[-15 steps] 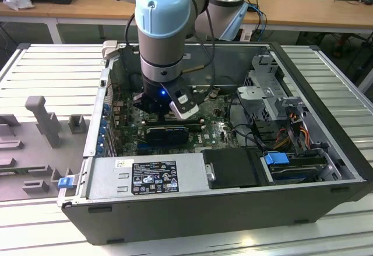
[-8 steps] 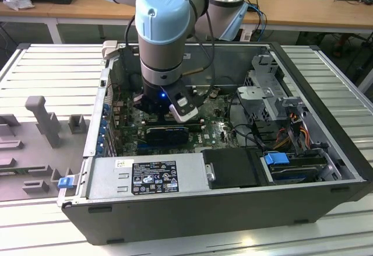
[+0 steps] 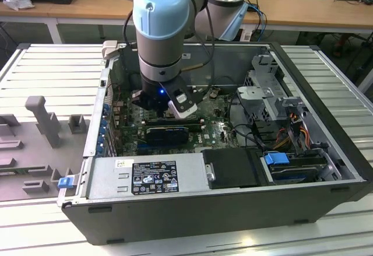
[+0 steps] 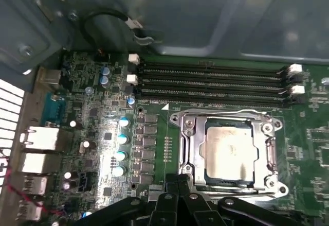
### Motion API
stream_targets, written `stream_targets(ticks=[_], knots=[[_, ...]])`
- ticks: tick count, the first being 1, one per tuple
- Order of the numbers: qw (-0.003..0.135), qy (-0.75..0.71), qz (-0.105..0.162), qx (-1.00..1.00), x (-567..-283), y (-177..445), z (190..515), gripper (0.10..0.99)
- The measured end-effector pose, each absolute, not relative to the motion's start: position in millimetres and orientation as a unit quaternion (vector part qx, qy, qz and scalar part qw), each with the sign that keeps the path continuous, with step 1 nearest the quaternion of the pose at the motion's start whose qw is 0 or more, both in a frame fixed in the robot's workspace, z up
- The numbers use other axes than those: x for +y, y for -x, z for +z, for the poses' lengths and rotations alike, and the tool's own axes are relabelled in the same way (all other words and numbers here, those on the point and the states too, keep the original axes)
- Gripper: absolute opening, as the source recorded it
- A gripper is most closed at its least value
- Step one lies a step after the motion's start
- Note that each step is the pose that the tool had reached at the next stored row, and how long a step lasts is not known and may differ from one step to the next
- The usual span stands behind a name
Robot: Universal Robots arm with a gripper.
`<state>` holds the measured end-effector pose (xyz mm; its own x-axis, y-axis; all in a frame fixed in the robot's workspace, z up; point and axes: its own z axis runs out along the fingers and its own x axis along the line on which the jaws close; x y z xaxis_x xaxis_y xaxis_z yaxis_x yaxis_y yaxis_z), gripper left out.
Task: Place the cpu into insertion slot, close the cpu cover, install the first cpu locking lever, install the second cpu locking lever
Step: 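Install the second cpu locking lever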
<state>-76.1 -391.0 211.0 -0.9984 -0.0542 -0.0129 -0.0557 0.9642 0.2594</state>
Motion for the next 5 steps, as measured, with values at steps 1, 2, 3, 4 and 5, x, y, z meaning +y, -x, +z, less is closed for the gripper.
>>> stream_targets(ticks=[1,2,3,4,5], knots=[[0.003,0.028,0.131,0.991,-391.0,76.1,214.6,0.106],[0.003,0.028,0.131,0.991,-391.0,76.1,217.2,0.106],[0.003,0.028,0.131,0.991,-391.0,76.1,219.0,0.106],[0.003,0.028,0.131,0.991,-391.0,76.1,221.6,0.106],[0.003,0.028,0.131,0.991,-391.0,76.1,223.0,0.106]])
